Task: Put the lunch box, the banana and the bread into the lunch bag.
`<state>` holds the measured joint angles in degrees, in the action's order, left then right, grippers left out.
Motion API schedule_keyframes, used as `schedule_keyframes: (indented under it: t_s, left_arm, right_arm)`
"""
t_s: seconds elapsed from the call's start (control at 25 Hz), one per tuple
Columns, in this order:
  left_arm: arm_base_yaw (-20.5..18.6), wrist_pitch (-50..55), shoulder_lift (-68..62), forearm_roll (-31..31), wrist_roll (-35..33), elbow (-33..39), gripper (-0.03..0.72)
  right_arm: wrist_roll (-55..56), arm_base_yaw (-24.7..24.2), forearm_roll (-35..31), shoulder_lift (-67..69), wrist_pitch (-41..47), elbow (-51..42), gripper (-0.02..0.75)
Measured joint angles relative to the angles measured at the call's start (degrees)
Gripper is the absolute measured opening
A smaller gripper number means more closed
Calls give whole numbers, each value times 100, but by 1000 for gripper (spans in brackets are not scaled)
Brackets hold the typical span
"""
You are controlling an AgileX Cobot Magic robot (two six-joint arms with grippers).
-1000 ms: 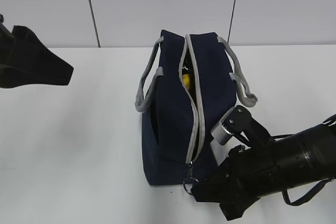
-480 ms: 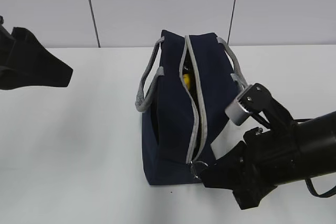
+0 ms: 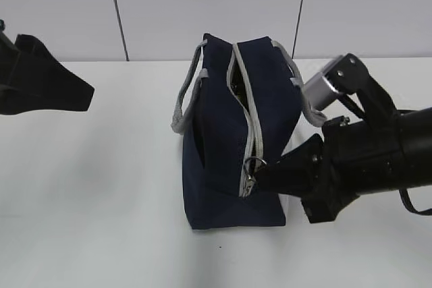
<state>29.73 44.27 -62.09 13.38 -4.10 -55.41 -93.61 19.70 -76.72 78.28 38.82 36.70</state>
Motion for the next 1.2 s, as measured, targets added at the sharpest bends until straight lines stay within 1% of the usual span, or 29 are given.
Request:
schedule_keyframes:
  t_s: [0.2, 0.44, 0.64, 0.8, 0.92, 1.08, 1.2]
  left_arm:
    - [0, -52, 0, 63, -196, 0, 361]
    - [0, -78, 0, 387, -632, 0, 361]
    - [0, -183, -15, 541, -822, 0, 361]
    - [0, -201, -190, 777, -1046, 0, 361]
    - [0, -218, -427, 1143, -1361, 0, 361]
    - [0, -411, -786, 1662, -1820, 0, 361]
    - [0, -793, -990, 2159, -2141, 0, 361]
  right_arm:
    - [119, 0, 78, -9, -3, 343, -16]
    - [217, 0, 125, -9, -3, 751, -16]
    - [248, 0, 139, -46, -3, 1045, -16]
    - [248, 0, 139, -46, -159, 1253, -16]
    - [248, 0, 54, -46, -327, 1370, -16]
    - [248, 0, -381, -46, -673, 1407, -16]
    - [248, 0, -633, -46, -861, 1407, -16]
